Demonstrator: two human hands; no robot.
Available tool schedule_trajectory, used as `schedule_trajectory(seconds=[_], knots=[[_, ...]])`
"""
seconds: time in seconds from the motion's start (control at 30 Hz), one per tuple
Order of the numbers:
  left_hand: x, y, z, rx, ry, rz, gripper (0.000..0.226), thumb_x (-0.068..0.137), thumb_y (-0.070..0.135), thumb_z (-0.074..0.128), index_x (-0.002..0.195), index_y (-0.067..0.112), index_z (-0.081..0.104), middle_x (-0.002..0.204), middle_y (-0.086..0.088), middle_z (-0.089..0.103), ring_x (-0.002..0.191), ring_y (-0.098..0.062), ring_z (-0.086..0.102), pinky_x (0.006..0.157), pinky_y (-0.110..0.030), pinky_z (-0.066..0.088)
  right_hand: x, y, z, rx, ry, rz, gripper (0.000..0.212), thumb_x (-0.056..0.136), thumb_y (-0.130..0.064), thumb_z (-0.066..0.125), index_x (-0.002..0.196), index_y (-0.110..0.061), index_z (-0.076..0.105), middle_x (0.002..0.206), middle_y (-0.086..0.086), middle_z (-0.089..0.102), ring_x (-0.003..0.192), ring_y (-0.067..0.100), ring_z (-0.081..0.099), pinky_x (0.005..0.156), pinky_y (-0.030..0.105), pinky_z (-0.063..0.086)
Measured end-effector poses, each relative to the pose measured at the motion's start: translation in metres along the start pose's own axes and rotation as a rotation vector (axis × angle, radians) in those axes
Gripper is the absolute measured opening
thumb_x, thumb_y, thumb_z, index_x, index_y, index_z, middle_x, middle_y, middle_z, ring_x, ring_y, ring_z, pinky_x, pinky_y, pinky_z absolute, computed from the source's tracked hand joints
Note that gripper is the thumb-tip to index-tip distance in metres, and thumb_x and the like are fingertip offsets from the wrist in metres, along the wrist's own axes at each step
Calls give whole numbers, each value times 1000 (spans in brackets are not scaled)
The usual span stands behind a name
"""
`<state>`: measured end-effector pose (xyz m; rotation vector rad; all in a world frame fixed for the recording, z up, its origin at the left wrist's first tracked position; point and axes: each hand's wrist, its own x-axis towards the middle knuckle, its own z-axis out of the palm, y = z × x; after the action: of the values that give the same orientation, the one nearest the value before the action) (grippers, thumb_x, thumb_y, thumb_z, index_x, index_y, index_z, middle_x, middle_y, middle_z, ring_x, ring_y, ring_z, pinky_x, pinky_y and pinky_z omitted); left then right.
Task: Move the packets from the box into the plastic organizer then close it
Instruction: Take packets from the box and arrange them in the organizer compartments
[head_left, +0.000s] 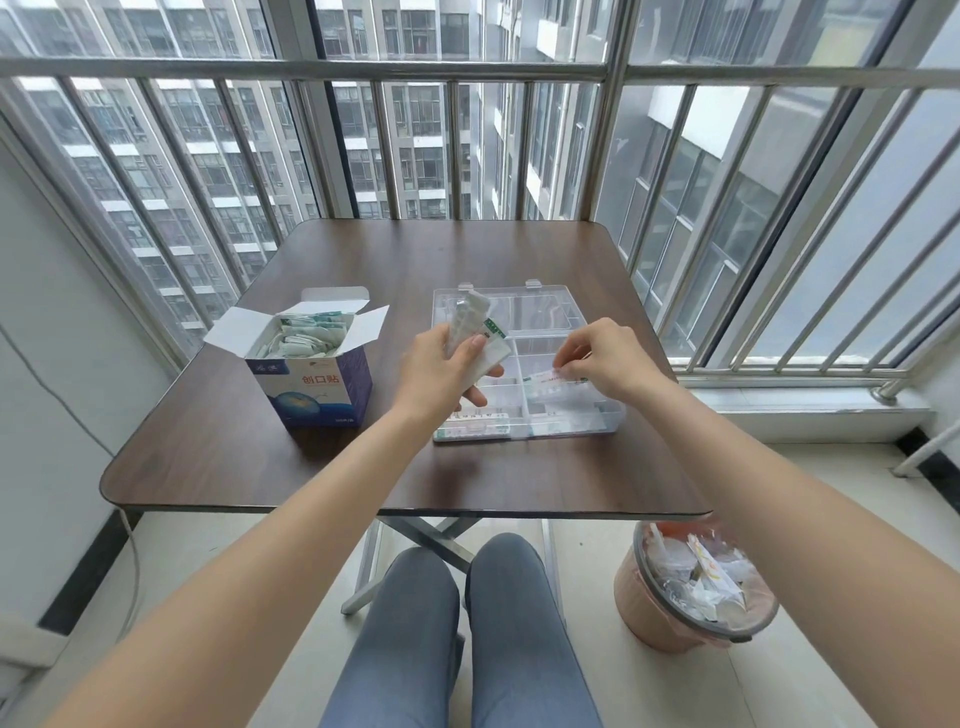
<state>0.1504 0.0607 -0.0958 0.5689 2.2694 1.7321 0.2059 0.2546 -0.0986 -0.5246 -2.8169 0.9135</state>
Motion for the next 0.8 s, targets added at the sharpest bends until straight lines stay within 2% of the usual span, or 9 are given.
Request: schedule_trajectory(seconds=[0.1, 0.17, 0.23, 0.33, 0.43, 0.53, 0.6, 0.7, 0.8], knots=[[1, -1, 0, 11, -6, 3, 14, 97, 21, 49, 101, 12, 58, 77, 0, 72, 41, -11, 56, 36, -16, 34, 2, -1, 7, -106, -29, -52, 13, 81, -1, 66, 85, -10, 75, 88, 8, 71, 74, 14, 55, 58, 6, 39], [1, -1, 0, 18, -11, 6, 15, 96, 21, 49, 102, 11, 59, 77, 0, 72, 41, -13, 57, 37, -16, 34, 3, -3, 9, -192, -22, -77, 22, 83, 0, 57, 86, -13, 75, 91, 6, 71, 80, 16, 57, 74, 23, 48], [1, -1, 1, 15, -19, 3, 16, 96, 21, 49, 103, 10, 59, 77, 0, 73, 42, -13, 57, 37, -17, 34, 0, -7, 8, -251, -31, -71, 30, 82, 0, 48, 86, -14, 75, 93, 5, 71, 80, 20, 58, 79, 33, 52], [1, 0, 1, 2, -30, -9, 18, 97, 23, 49, 104, 10, 58, 76, 2, 73, 43, -13, 58, 39, -18, 35, -5, -10, 6, -287, -84, -62, 33, 82, -4, 42, 89, -12, 74, 94, 4, 70, 76, 20, 56, 76, 35, 53], [-1, 1, 0, -26, -36, -19, 16, 97, 23, 49, 104, 12, 59, 75, 3, 73, 42, -10, 57, 39, -18, 36, -10, -11, 6, -275, -138, -69, 32, 86, -8, 42, 94, -8, 73, 96, 7, 71, 84, 24, 60, 80, 37, 52], [-3, 2, -1, -51, -47, -18, 17, 97, 23, 49, 105, 11, 59, 75, 2, 72, 42, -10, 56, 39, -18, 35, -13, -12, 5, -243, -159, -67, 31, 91, -13, 42, 96, -7, 73, 95, 2, 70, 87, 21, 58, 76, 30, 44], [-4, 3, -1, -57, -61, -23, 17, 97, 23, 49, 105, 11, 59, 76, 1, 73, 42, -10, 56, 39, -17, 35, -18, -18, 2, -76, -71, -69, 29, 93, -16, 45, 97, -13, 73, 92, -4, 65, 84, 13, 55, 71, 22, 35], [-8, 7, 0, -47, -115, -17, 14, 97, 24, 50, 99, 14, 59, 77, 0, 72, 40, -9, 56, 38, -17, 35, -25, -32, -5, 486, -87, -52, 23, 93, -25, 55, 98, -9, 70, 90, 1, 69, 77, 12, 61, 63, 21, 42], [-12, 10, 2, -65, -164, 10, 12, 98, 24, 50, 92, 20, 59, 76, -1, 71, 42, -9, 57, 39, -16, 35, -29, -40, -2, 582, -166, -84, 5, 86, -12, 67, 86, -8, 69, 68, -1, 67, 57, 7, 60, 48, 15, 37]])
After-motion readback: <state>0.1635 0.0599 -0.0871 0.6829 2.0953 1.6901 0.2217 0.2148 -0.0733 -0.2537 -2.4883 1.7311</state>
